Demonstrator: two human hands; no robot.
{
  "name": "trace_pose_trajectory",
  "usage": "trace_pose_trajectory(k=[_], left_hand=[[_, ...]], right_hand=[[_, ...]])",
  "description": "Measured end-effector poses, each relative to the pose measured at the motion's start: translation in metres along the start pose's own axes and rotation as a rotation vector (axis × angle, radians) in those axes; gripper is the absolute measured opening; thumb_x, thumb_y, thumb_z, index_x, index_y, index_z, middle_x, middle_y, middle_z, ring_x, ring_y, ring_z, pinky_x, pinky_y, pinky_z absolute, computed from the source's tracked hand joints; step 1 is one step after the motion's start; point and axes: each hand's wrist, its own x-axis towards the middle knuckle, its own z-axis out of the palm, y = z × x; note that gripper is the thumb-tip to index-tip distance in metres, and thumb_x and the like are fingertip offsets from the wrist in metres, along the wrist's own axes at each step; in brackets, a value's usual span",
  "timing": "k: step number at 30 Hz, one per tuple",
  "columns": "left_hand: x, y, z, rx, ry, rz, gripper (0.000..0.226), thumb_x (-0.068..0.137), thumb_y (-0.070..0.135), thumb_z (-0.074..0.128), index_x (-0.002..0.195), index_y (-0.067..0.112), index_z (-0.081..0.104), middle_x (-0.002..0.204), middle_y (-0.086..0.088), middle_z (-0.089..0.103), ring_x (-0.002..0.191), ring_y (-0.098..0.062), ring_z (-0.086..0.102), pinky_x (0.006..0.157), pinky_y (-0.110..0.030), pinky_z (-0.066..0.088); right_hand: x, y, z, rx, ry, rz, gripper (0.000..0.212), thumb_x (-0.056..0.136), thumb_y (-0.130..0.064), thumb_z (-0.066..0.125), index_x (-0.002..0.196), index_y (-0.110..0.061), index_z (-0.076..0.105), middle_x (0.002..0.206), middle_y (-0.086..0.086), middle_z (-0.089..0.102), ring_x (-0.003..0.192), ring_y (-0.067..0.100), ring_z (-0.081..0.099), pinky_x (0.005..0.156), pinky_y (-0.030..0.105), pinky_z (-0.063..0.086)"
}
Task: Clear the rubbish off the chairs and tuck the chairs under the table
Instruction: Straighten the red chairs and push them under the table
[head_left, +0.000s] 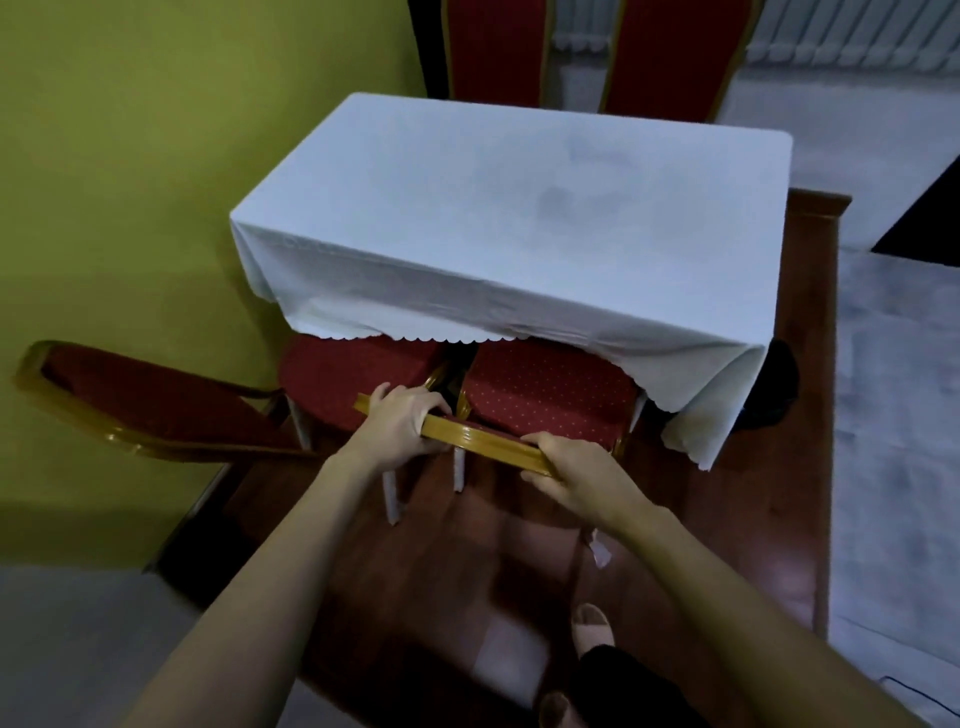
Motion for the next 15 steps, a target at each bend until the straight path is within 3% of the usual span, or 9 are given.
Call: trace_pose_trajectory(k=[7,11,15], left_hand=[[0.035,-0.003,0.005,0.007,0.149,0.012,0.037,0.072,0.042,0.071,0.105,0.025,0.063,0.102,0.006,0.063,0.109,-0.019,0.057,0.115,-0.047,0.019],[0.03,-0.006,-0.001,-0.02,0.044,0.07,0.061,0.076,0.024,0.068,0.132,0.023,0.046,0.127,0.002,0.052,0.13,-0.016,0.04,0.121,-0.041,0.01],[0.021,-0.039,-0.02,-0.205,0.013,0.105,0.062,0.084,0.013,0.063,0.14,0.019,0.039,0.139,0.002,0.045,0.133,-0.009,0.036,0.117,-0.027,0.025]], right_hand=[[0.023,0.029,-0.015,0.116,0.047,0.158,0.056,0.074,-0.057,0.066,0.124,-0.035,0.054,0.109,-0.016,0.066,0.096,0.003,0.062,0.079,0.023,0.048],[0.028,0.027,-0.022,0.29,-0.102,0.18,0.079,0.063,-0.078,0.059,0.13,-0.039,0.048,0.118,-0.023,0.057,0.106,-0.003,0.057,0.086,0.017,0.045],[0.077,0.004,-0.034,0.522,-0.365,0.158,0.088,0.059,-0.077,0.064,0.136,-0.039,0.045,0.136,-0.02,0.048,0.124,-0.004,0.046,0.101,0.018,0.037]])
